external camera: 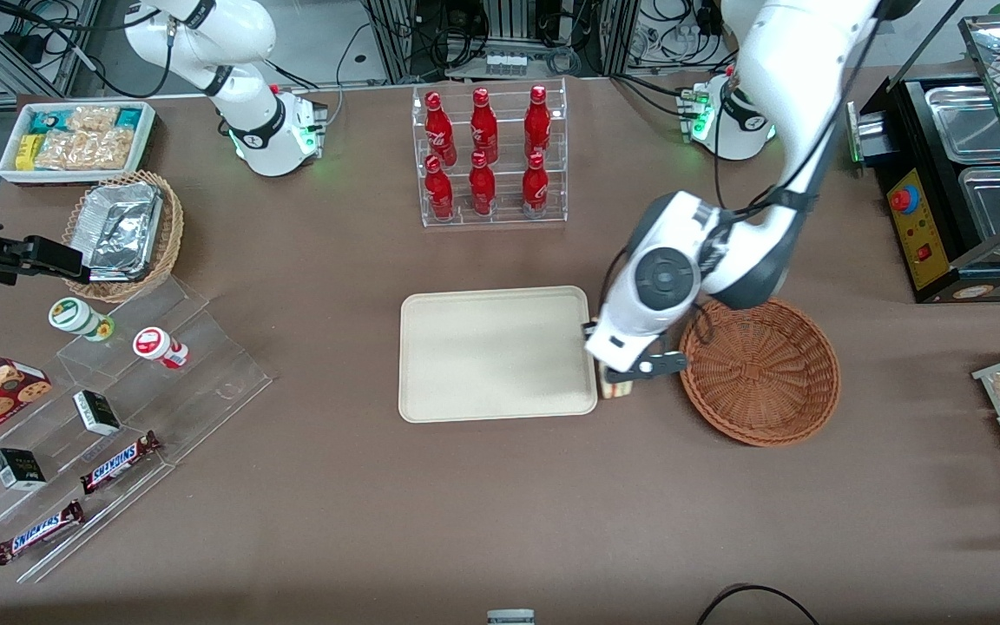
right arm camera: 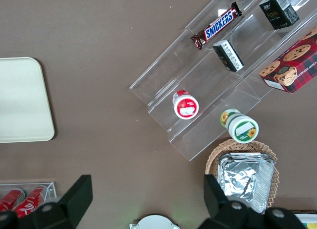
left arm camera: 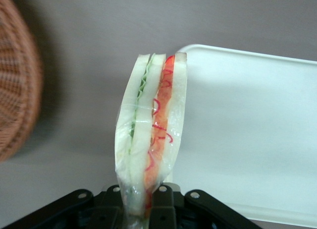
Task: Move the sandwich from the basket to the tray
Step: 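Carry the held sandwich from the basket over the cream tray, then lower the sandwich onto the tray and open the left gripper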
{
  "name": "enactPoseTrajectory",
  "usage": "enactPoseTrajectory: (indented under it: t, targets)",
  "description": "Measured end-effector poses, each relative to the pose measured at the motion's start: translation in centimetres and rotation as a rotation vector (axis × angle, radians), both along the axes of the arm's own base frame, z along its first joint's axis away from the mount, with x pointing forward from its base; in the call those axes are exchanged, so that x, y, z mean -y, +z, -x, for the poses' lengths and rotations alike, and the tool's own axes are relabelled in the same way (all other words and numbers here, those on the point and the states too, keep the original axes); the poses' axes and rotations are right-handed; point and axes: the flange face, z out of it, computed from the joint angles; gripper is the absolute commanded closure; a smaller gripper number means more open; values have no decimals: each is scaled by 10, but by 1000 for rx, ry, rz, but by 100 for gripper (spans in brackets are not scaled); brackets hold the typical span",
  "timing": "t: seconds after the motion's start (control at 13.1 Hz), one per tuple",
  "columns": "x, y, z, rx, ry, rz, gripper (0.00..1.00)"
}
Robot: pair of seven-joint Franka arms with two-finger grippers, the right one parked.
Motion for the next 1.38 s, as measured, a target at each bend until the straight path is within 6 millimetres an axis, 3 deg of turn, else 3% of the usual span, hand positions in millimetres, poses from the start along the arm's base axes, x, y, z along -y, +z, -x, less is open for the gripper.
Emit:
enactPoseTrajectory:
  t: [0.31, 0.76, 1.07, 1.38]
  targets:
    - [71, -18, 15, 1, -4, 11, 100]
    - [142, -22, 37, 25, 12, 37, 100]
    - [176, -41, 52, 19, 10, 39, 100]
    - [180, -47, 51, 44, 7, 13, 100]
